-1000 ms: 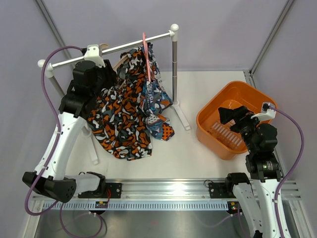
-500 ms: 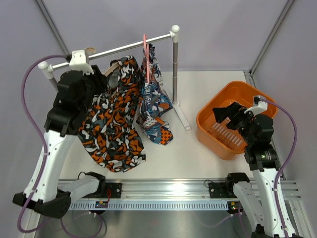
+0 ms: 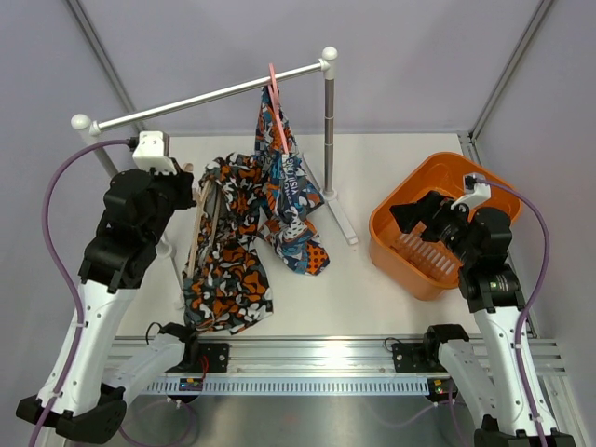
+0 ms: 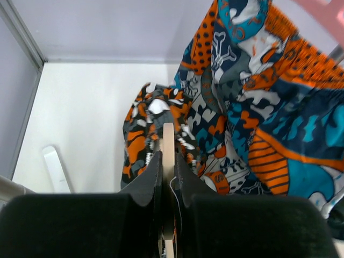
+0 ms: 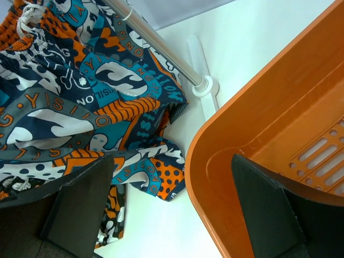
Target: Remove the shorts from the hanger
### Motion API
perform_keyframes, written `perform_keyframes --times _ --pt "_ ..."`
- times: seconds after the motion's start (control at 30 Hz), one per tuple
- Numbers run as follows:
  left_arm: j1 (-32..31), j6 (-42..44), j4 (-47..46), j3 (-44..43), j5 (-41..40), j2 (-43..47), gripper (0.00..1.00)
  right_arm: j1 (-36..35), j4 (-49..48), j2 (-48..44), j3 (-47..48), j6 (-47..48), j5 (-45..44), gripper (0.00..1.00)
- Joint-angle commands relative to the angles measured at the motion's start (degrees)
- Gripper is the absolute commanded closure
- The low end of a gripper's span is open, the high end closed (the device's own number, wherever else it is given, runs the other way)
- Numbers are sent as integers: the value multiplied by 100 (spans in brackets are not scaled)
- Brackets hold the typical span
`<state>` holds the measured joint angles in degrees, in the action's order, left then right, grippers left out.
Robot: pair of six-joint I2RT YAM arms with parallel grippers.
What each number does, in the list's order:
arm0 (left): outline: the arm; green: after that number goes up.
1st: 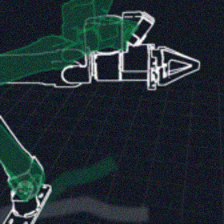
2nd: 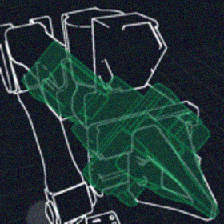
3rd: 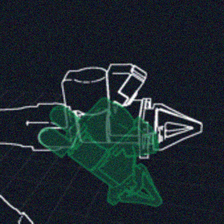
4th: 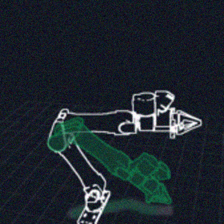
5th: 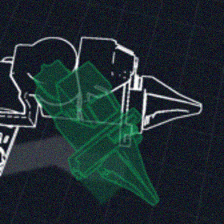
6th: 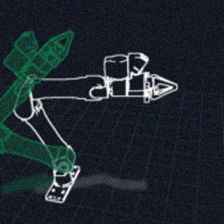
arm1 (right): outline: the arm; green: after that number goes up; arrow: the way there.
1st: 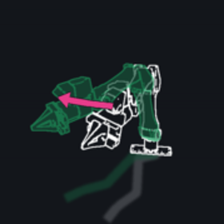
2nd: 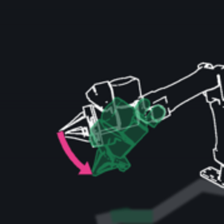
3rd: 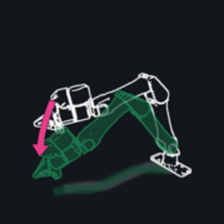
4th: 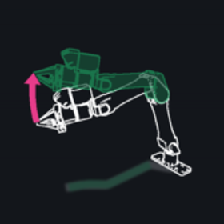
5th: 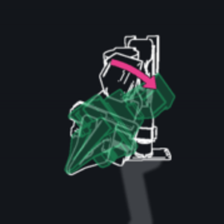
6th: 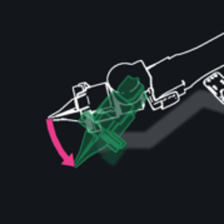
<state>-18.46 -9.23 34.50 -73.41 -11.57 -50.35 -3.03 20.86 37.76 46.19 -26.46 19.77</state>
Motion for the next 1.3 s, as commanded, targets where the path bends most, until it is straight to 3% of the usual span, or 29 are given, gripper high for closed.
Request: perform_keyframes --times 0.0,0.23,0.37,0.47,0.57,0.63,0.73,0.93,1.1,1.27 --pt "-26 62 -155 160 85 43 100 -31 -118 21 223 123 211 1" --pt "-35 -61 -23 20 656 122 100 -57 -56 91 346 158 667 1" --pt "-158 -122 127 -77 884 218 100 -452 146 276 697 360 538 0" --pt "-245 -96 250 -112 955 324 100 -1188 190 582 1021 404 309 3" --pt "-307 -61 250 -174 1086 455 100 -1848 295 899 1504 501 -279 6" --pt "-316 -26 355 -410 1122 482 100 -2674 461 1285 1830 623 -911 6" --pt "-316 44 627 -857 1473 430 100 -3831 699 1865 2716 791 -1878 8" --pt "-325 141 1287 -1325 2308 297 100 -5424 1051 2999 3553 862 -3294 8" --pt "-325 203 1419 -1063 2914 385 100 -6156 1332 4124 4221 677 -4373 9" --pt "-334 211 1428 -895 3012 491 100 -6657 1447 5055 4924 493 -4947 11"
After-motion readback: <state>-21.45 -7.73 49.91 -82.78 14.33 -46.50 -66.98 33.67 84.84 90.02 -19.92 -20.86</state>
